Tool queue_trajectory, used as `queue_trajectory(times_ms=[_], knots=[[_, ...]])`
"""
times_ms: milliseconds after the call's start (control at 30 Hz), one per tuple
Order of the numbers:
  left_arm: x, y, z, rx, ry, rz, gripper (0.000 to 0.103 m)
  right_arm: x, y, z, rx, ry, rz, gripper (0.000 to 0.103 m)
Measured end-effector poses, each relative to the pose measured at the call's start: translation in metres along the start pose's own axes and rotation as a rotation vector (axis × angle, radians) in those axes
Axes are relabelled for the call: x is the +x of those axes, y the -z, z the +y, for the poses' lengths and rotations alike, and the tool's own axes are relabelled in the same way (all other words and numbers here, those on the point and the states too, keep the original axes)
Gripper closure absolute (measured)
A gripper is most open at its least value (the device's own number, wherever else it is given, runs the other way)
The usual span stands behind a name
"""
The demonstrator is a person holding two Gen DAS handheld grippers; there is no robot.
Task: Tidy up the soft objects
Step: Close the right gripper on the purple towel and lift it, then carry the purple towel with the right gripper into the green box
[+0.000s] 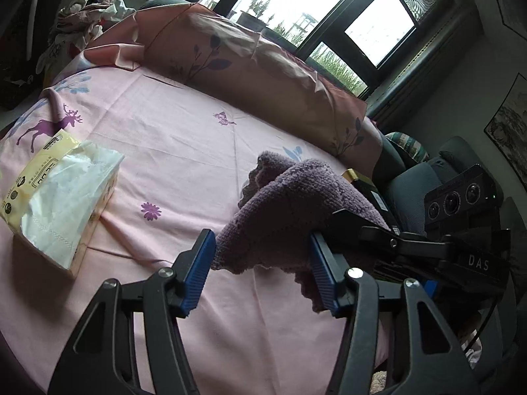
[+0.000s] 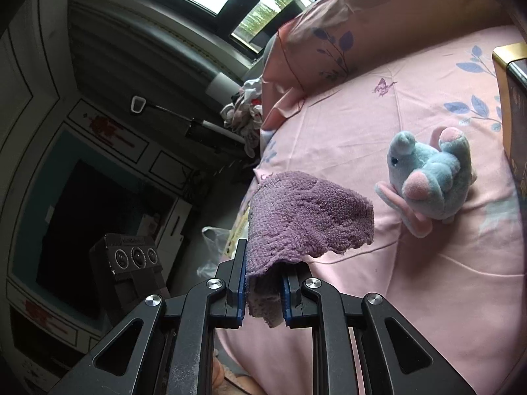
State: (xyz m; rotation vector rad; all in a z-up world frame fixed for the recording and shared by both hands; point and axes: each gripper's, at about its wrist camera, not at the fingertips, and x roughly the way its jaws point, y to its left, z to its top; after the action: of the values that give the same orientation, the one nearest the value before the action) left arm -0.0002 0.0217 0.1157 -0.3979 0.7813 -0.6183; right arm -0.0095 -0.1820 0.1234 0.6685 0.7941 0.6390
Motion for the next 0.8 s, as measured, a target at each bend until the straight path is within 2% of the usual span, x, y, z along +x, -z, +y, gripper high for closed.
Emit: queue_trajectory(times_ms=[100, 200, 367, 533, 667, 800], knots=[[0.000, -0.001, -0.025, 0.052, 0.045, -0.043, 0.050, -0.028, -0.002, 0.005, -0.049, 0.007, -0.056, 0.085], [0.003, -0.002, -0.055, 0.084, 0.118, -0.065, 0.057, -0.061, -0.002, 0.010, -0.120, 0.032, -0.138, 0.085], [0.016, -0.003, -0.116, 0.202, 0.168, -0.094, 0.057, -0.123, 0.004, 0.010, -0.172, 0.111, -0.295, 0.085], [0.046, 0.001, -0.170, 0.248, 0.272, -0.045, 0.057, -0.181, 0.015, -0.003, -0.158, 0.202, -0.457, 0.085], [0.078, 0.009, -0.221, 0.327, 0.300, 0.003, 0.057, -0.223, 0.022, -0.030, -0.065, 0.253, -0.585, 0.085], [0.111, 0.022, -0.260, 0.386, 0.310, 0.062, 0.057, -0.248, 0.028, -0.053, 0.011, 0.333, -0.674, 0.085]])
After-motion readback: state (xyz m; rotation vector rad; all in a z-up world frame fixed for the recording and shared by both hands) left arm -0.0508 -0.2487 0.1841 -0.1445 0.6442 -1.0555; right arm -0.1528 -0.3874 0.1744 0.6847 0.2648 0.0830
